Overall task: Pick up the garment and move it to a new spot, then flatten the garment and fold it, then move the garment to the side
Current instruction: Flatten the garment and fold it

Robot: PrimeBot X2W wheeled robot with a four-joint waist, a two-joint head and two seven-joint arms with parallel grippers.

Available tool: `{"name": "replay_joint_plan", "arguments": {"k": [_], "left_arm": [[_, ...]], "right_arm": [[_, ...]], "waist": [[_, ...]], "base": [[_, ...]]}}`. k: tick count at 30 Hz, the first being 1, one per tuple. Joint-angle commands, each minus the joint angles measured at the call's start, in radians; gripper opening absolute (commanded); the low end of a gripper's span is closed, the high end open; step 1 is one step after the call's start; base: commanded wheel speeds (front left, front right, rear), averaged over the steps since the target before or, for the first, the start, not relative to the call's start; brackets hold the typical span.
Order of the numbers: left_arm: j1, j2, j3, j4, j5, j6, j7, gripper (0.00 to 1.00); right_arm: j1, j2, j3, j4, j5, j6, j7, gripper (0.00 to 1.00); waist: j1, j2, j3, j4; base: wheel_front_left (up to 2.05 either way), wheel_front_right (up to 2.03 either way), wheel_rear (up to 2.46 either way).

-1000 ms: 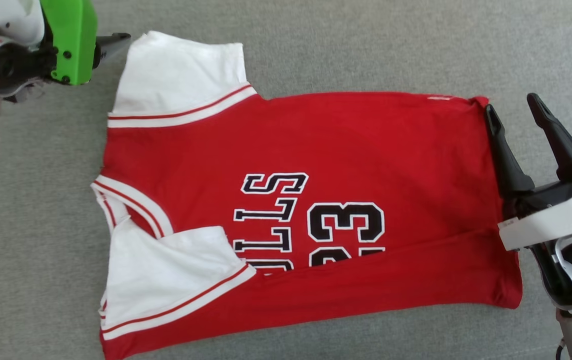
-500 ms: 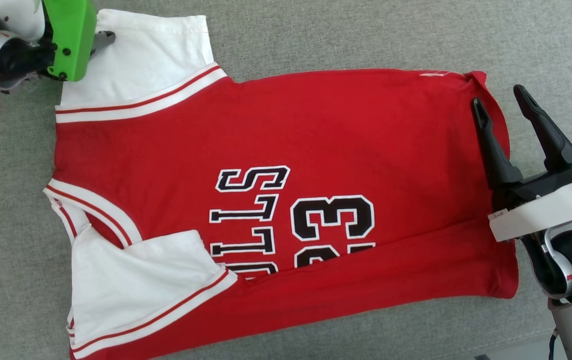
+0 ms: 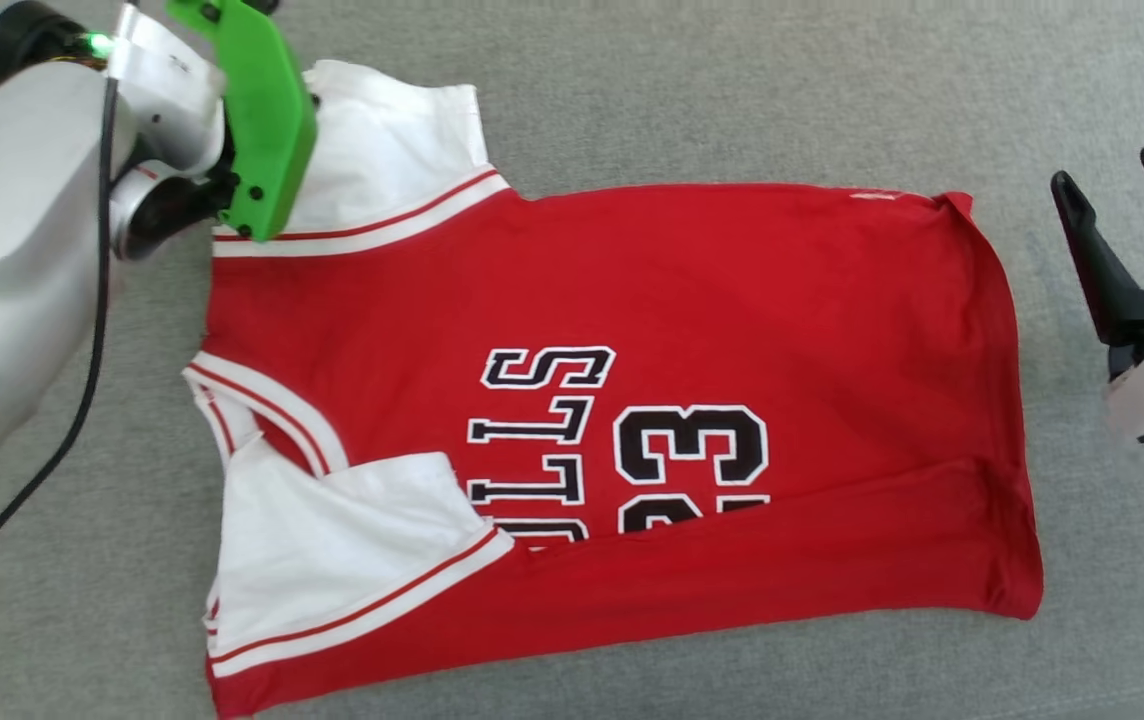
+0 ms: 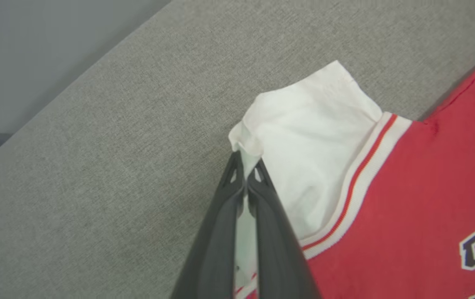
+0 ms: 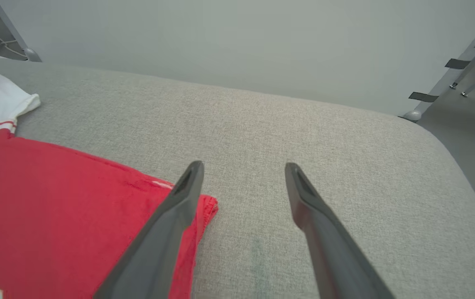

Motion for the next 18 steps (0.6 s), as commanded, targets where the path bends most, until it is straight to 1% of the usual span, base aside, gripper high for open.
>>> {"name": "replay_joint_plan", "arguments": {"k": [1,6,10,12,14,18], "left_arm": [[0.019,-0.004,-0.007,-0.018,0.018,-0.003,-0.019,0.00],[0.035,-0.002,-0.020,-0.087,0.036,-0.003,-0.088,0.00],[0.041,0.003,-0.026,-0.126,0.053,-0.003,-0.122,0.00],[0.043,0.004,-0.028,-0.141,0.066,-0.003,-0.132,0.00],[0.043,0.002,-0.029,-0.151,0.077,-0.003,-0.141,0.00],[0.037,-0.007,-0.031,-0.167,0.089,-0.003,-0.158,0.00]], "right_arm": [[-0.028,-0.034,0.017,0.008,0.030,-0.001,0.053,1.00],[-0.084,-0.170,0.097,0.020,0.157,-0.001,0.284,1.00],[-0.136,-0.242,0.164,0.042,0.255,-0.001,0.474,1.00],[-0.166,-0.262,0.194,0.059,0.289,-0.001,0.563,1.00],[-0.203,-0.272,0.219,0.080,0.300,-0.001,0.626,1.00],[-0.272,-0.266,0.274,0.137,0.296,-0.001,0.698,1.00]], "waist": [[0.0000,-0.0001,-0.055,0.057],[0.0000,-0.0001,-0.076,0.097],[0.0000,-0.0001,-0.075,0.121],[0.0000,-0.0001,-0.070,0.130],[0.0000,-0.0001,-0.061,0.139],[0.0000,-0.0001,-0.040,0.154]], "base": [[0.00,0.00,0.00],[0.00,0.00,0.00],[0.00,0.00,0.00],[0.00,0.00,0.00],[0.00,0.00,0.00],[0.00,0.00,0.00]]}}
